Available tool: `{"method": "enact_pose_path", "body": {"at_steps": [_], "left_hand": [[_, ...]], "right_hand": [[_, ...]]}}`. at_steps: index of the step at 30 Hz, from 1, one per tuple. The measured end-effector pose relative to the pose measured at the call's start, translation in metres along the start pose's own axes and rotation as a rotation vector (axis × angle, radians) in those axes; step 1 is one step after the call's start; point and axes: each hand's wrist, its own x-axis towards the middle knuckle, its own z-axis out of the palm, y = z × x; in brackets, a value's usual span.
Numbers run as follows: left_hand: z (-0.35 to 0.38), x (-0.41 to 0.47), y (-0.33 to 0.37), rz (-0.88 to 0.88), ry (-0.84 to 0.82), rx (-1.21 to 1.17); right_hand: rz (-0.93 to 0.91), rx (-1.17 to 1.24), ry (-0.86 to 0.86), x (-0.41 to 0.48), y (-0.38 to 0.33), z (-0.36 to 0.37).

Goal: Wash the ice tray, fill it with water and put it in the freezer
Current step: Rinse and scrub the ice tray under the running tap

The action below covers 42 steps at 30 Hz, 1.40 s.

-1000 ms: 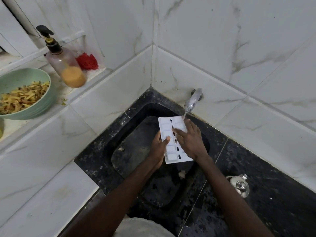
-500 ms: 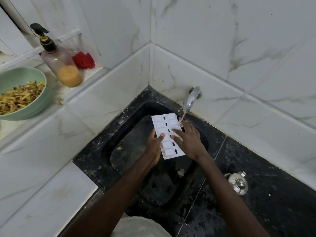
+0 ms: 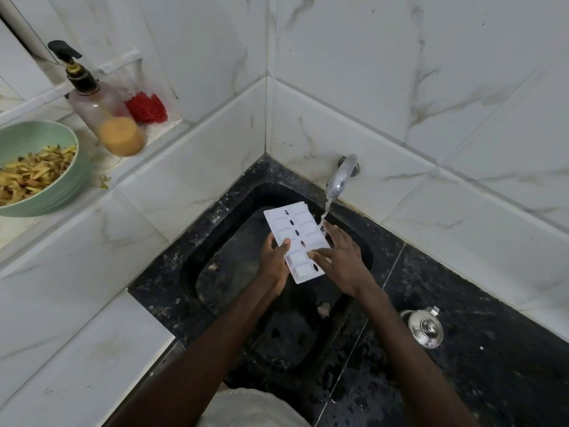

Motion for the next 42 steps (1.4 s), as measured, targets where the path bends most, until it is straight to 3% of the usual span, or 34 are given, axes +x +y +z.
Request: {"method": "enact_pose_path", "body": {"at_steps": [7, 15, 21, 25, 31, 33, 37, 42], "left_hand": [[0.024, -0.003, -0.002, 0.003, -0.001, -0.069], [0.011, 0.007, 0.009, 0.029, 0.180, -0.148], [0.021, 0.001, 0.004, -0.001, 0.144, -0.220], [0.015, 0.005, 0.014, 0.028, 0.177, -0.262], [0.012, 0.003, 0.017, 0.005, 0.187, -0.305], [0.014, -0.002, 0.015, -0.007, 0.190, -0.309], [0.015, -0.002, 0.015, -0.006, 0.175, -0.322], [0.018, -0.006, 0.018, -0.029, 0.157, -0.300]], "right_hand": [[0.019, -0.066, 0.022, 0.001, 0.000, 0.010], [-0.009, 0.094, 0.124, -0.036, 0.015, 0.011], [0.005, 0.087, 0.143, -0.023, 0.005, 0.015], [-0.001, 0.233, 0.236, -0.028, 0.014, 0.018], [0.147, 0.309, 0.350, -0.024, 0.034, 0.022], [0.103, 0.347, 0.349, -0.022, 0.028, 0.018], [-0.021, 0.221, 0.337, -0.020, 0.022, 0.022], [0.080, 0.229, 0.345, -0.018, 0.028, 0.016]]}}
